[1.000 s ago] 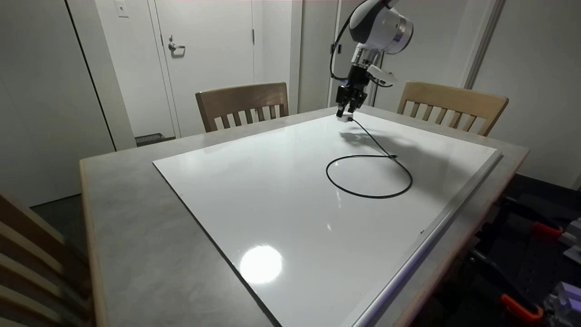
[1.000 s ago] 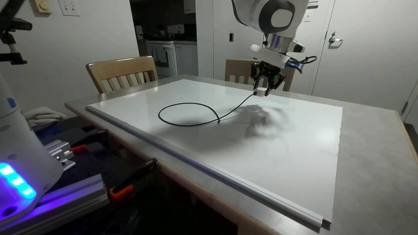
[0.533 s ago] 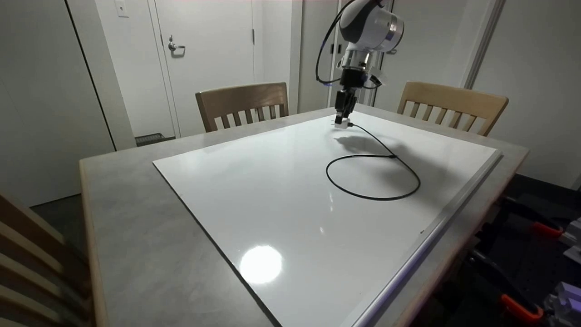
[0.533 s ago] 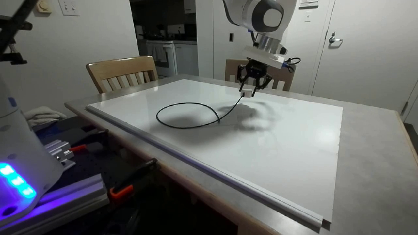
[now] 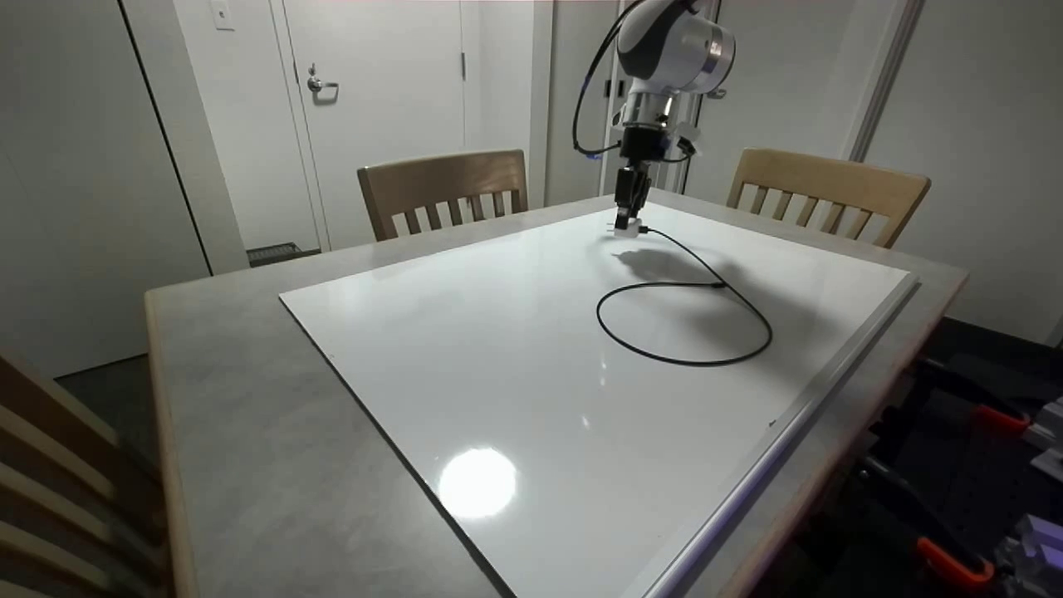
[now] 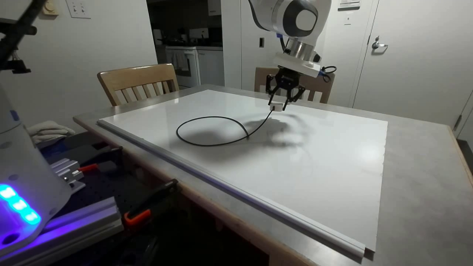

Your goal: Make a circle with the charger on the table

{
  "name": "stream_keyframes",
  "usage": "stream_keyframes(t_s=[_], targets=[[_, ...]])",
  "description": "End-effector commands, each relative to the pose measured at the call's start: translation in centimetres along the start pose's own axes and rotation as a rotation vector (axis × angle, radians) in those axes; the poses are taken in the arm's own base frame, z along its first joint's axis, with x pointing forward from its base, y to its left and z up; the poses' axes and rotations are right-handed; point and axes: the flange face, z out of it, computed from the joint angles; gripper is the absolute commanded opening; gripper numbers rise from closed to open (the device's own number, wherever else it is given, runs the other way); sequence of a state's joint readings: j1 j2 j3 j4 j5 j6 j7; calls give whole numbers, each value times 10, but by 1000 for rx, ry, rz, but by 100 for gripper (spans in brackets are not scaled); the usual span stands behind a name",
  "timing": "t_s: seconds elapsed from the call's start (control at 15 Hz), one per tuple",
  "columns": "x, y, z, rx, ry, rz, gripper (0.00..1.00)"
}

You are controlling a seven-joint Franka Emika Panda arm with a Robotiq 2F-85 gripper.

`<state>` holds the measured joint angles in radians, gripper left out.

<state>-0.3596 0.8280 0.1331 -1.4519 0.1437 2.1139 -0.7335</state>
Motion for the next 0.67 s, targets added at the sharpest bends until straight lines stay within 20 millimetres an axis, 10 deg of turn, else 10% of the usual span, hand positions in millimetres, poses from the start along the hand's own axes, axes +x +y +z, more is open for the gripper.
stream_keyframes(t_s=[0.0,0.6], targets=[[12,-9,-3,-20,-1,-61,28],[33,-46,1,-4,-7,-383,28]])
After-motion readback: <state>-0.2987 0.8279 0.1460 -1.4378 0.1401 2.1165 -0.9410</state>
